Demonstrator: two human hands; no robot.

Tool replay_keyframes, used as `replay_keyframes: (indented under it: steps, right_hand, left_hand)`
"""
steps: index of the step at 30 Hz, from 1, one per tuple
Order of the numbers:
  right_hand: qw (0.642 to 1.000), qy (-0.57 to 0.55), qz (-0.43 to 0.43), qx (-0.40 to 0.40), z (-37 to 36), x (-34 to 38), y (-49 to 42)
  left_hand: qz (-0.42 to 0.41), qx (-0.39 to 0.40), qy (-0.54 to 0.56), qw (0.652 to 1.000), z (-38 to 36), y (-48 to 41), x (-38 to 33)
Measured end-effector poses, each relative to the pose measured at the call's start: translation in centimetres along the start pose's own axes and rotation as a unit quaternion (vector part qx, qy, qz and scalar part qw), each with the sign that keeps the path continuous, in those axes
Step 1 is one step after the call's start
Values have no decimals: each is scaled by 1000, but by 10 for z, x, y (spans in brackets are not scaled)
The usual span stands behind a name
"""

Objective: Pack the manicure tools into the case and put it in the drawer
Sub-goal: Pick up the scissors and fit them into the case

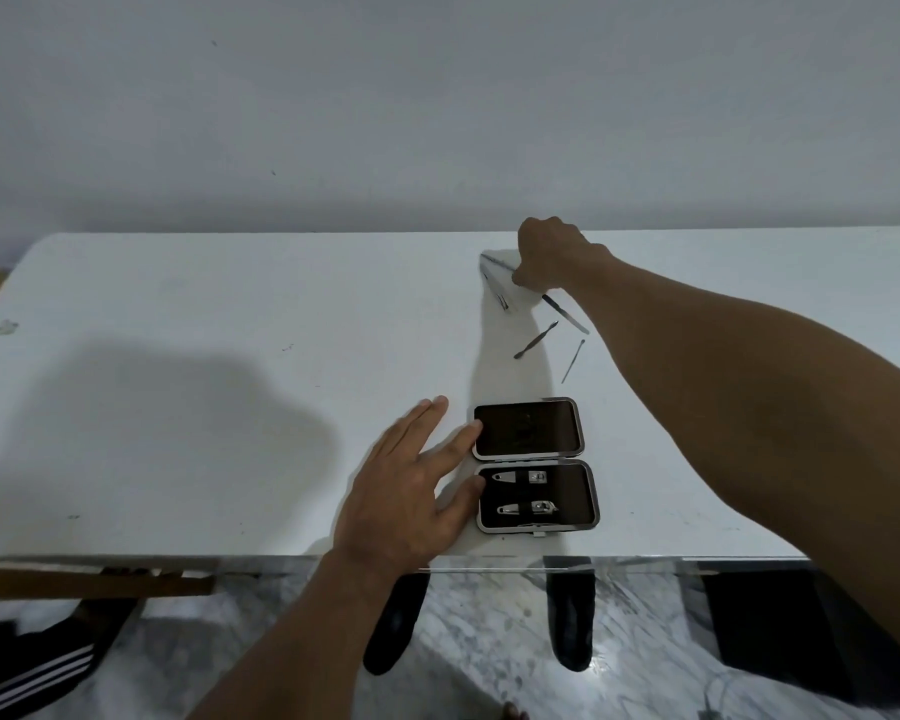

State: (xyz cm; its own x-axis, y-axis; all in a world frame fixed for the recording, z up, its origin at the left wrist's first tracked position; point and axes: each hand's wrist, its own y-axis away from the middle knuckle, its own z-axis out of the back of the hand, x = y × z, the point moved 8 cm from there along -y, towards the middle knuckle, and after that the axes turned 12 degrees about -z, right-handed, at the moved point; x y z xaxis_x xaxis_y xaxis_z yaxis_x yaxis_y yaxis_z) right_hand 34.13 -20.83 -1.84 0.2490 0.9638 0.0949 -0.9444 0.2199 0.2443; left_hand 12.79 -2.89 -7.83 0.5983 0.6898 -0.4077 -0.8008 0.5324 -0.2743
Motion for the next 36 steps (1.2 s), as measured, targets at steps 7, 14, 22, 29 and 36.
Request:
replay_keyframes:
  steps: [7,14,22,29,36]
  right_hand:
    - [1000,-14,3,-26,0,-11,8]
    - [984,-166,-30,-53,16,-40,39]
    - [939,-341,-11,-34,8,-81,124]
    - [935,-351,-3,53,-24,-109,193]
    - [964,-255,26,68,-55,-118,219]
  left_hand:
    - [1,-6,2,1000,0,1,1]
    - [-5,-7,-11,1000,-1,1,1]
    - [26,14,-29,999,-3,3,3]
    - [34,20,-17,999,-4,4,3]
    - [27,18,-16,999,-3,5,3]
